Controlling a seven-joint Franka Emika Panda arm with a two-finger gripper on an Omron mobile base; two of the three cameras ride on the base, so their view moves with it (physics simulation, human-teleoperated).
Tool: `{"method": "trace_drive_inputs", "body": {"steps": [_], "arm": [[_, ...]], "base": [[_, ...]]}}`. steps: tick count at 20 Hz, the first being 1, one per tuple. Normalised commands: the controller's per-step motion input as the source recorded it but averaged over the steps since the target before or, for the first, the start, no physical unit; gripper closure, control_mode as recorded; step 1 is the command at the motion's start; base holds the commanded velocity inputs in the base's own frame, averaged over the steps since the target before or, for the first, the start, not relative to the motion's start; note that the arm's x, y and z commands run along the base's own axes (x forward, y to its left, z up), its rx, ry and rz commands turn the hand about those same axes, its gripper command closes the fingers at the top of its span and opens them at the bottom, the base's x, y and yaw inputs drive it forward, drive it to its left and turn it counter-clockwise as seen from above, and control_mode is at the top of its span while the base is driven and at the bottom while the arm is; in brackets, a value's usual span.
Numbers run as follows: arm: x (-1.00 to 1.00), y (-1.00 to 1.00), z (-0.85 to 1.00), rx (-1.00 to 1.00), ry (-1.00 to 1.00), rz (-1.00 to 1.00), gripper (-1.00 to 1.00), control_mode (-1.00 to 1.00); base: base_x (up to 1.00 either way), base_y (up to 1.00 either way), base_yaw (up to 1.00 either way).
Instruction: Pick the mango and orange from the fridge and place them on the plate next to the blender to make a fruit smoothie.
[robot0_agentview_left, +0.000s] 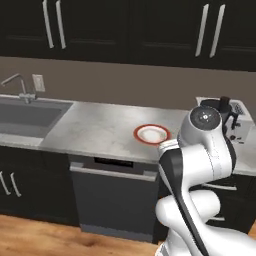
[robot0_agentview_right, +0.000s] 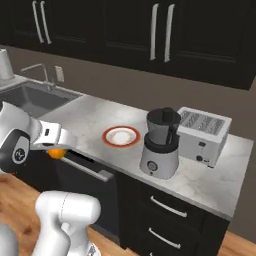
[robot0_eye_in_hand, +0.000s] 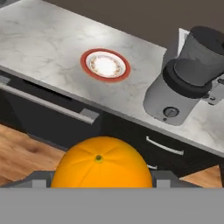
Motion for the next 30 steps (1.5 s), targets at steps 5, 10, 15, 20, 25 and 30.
{"method": "trace_drive_inputs", "body": {"steps": [5, 10, 15, 20, 25, 30], "arm": [[0.00, 0.00, 0.00, 0.00, 0.00, 0.00, 1.00, 1.00], [0.00, 0.00, 0.00, 0.00, 0.00, 0.00, 1.00, 1.00], [0.00, 0.00, 0.00, 0.00, 0.00, 0.00, 1.00, 1.00], [0.09, 0.08, -0.06, -0.01, 0.03, -0.04, 1.00, -1.00], [0.87, 0.17, -0.39, -0.06, 0.15, -0.13, 1.00, -1.00], [1.00, -0.11, -0.65, -0.02, 0.17, -0.05, 1.00, -1.00]], "base": [[0.81, 0.40, -0.35], [0.17, 0.10, -0.26], [0.03, 0.30, -0.23], [0.18, 0.41, -0.16], [0.00, 0.00, 0.00], [0.00, 0.00, 0.00]]}}
